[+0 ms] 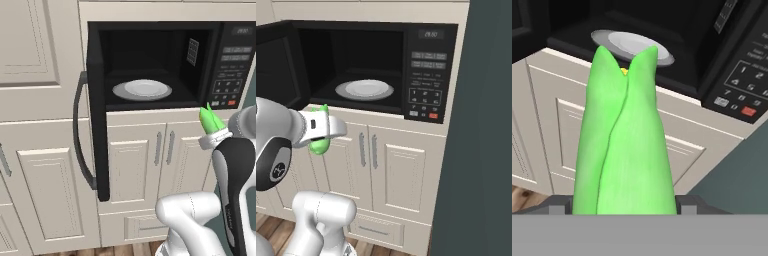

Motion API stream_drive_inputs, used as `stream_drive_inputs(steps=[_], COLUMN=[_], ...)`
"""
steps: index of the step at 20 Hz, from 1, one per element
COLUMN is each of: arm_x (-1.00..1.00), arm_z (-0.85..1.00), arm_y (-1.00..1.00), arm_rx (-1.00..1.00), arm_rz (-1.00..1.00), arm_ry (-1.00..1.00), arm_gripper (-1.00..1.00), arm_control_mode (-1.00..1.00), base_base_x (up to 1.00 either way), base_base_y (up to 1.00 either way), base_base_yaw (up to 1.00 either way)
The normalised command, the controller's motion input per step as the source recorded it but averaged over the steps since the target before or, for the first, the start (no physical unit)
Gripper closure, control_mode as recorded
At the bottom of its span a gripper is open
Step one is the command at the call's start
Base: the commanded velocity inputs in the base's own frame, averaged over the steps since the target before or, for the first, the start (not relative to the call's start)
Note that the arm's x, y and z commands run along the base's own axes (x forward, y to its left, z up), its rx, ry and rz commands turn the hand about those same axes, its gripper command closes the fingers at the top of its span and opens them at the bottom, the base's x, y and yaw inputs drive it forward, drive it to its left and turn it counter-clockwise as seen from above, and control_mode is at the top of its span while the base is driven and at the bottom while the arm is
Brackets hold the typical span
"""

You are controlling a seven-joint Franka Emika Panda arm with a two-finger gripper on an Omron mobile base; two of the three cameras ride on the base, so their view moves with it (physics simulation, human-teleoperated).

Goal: Pick the corn from the counter and place it in the microwave. Then turn on the microwave.

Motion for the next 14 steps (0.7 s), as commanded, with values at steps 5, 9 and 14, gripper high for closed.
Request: stream_drive_inputs(steps=[5, 9, 14], arm_x=[0.04, 0.01, 0.01], arm_z=[0.08, 0.09, 0.06], arm_y=[0.0, 0.0, 0.0], arm_rx=[0.0, 0.0, 0.0], arm_rz=[0.0, 0.0, 0.0], arm_ry=[0.0, 0.0, -0.04], arm_gripper=[1.0, 1.0, 1.0], arm_control_mode=[-1.0, -1.0, -1.0], base_base_x=[0.0, 0.0, 0.0], base_base_y=[0.0, 0.0, 0.0], base_base_yaw=[0.0, 0.0, 0.0])
